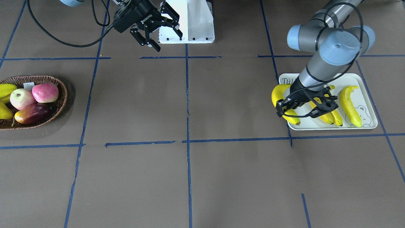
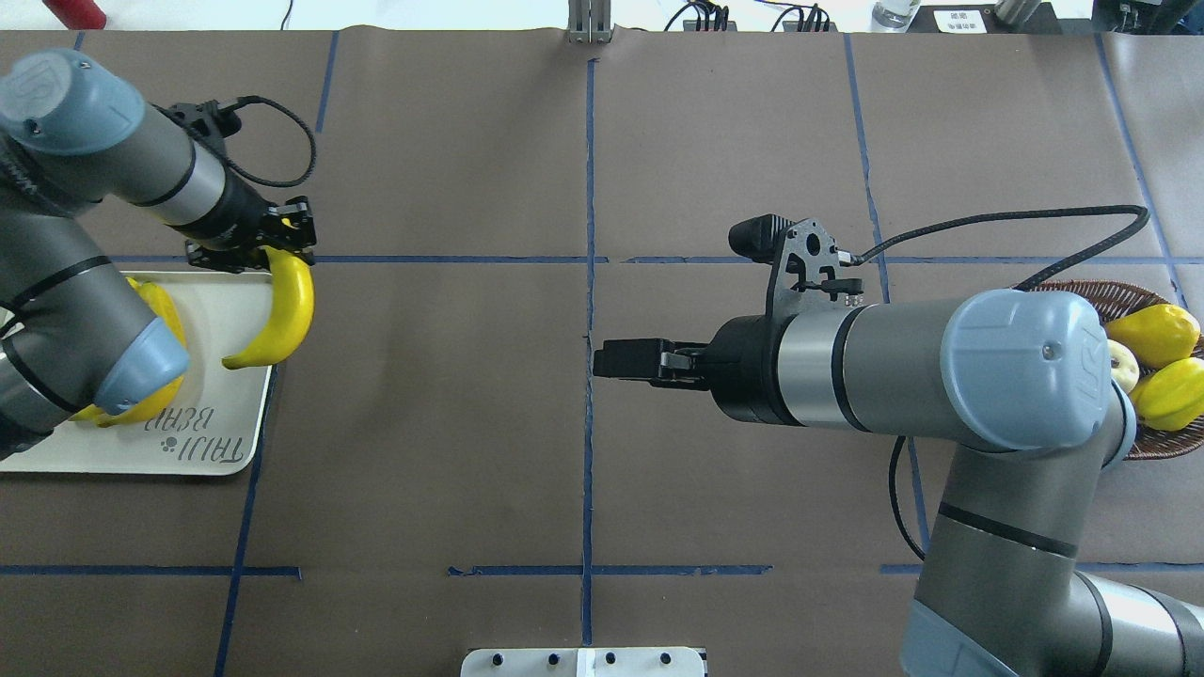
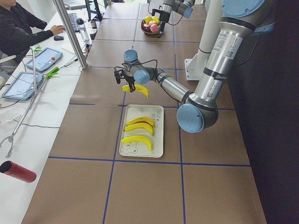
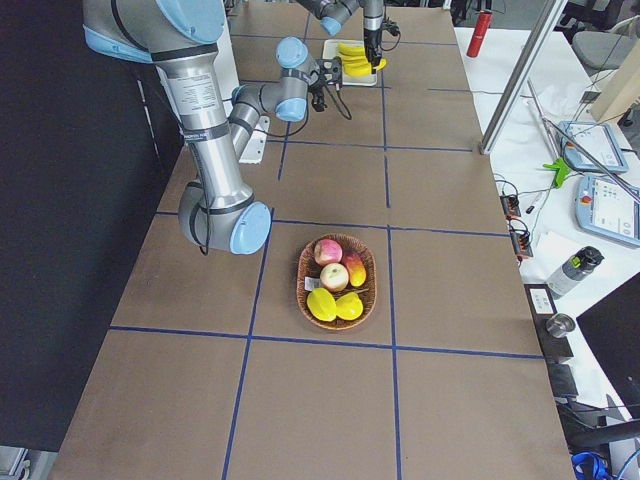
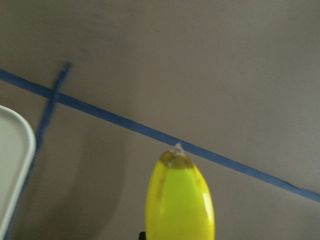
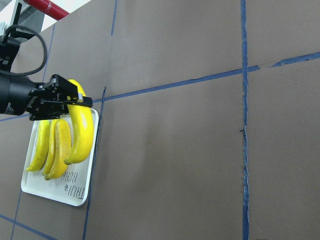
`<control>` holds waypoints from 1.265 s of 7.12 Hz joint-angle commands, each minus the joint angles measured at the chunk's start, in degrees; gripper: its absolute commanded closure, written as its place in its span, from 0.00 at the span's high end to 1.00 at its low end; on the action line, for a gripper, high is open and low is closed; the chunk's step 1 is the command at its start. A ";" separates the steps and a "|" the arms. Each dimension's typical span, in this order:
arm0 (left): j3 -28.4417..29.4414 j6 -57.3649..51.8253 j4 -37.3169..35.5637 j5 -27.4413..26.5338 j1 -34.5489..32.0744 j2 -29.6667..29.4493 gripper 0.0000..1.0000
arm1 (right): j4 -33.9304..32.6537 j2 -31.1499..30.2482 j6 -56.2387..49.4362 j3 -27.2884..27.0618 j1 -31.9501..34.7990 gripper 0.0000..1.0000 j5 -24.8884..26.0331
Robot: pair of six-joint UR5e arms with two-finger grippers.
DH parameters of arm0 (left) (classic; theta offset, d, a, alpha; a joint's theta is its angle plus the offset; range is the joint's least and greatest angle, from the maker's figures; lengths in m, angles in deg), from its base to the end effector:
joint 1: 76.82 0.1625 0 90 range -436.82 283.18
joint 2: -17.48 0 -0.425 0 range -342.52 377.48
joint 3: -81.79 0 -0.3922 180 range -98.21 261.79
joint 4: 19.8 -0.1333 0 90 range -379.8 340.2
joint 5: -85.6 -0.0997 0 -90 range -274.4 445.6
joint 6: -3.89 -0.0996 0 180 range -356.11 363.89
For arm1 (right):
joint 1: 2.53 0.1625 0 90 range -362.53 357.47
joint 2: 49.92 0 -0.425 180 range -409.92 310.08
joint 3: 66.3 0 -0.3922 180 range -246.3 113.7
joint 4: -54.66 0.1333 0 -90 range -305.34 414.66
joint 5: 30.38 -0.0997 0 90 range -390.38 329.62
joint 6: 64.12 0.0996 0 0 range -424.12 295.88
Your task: Transfer all bananas from basket to plate
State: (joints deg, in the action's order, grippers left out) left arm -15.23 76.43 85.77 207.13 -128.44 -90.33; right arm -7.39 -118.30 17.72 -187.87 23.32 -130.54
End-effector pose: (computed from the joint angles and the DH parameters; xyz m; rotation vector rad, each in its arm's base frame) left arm 0.3193 -0.5340 0.4025 -0.0449 0.8684 -0.3645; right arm -0.4029 -0.3238 0.1602 0.2728 -1.3934 0.1296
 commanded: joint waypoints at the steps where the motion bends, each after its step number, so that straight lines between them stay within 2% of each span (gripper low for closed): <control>1: 0.34 -5.57 -0.19 -0.33 -1.73 6.28 0.00 | 0.00 -0.43 -0.01 0.02 0.16 0.99 0.14; 3: 0.43 -4.43 -0.19 -0.33 -1.38 6.12 0.00 | 0.00 -0.61 -0.01 0.02 0.69 0.99 -0.04; 4: 0.52 -3.21 -0.19 -0.42 -1.12 5.94 0.00 | -0.09 -2.52 -0.36 -0.06 3.21 1.00 -3.08; 6: 0.34 -2.41 -0.19 -0.51 -0.25 5.94 0.00 | -0.18 -6.82 -3.59 0.11 13.46 1.00 -14.65; 7: 0.87 -2.49 -0.19 -0.51 0.46 6.02 0.00 | -0.09 -11.81 -11.53 0.37 18.04 1.00 -18.72; 9: 1.13 -2.58 -0.19 -0.51 1.52 6.20 0.00 | -0.18 -20.87 -29.10 2.91 25.44 1.00 -22.18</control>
State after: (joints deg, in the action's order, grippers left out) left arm -14.36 73.92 85.58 206.59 -127.43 -84.23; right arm -7.51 -133.76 -0.70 -186.52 44.18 -150.49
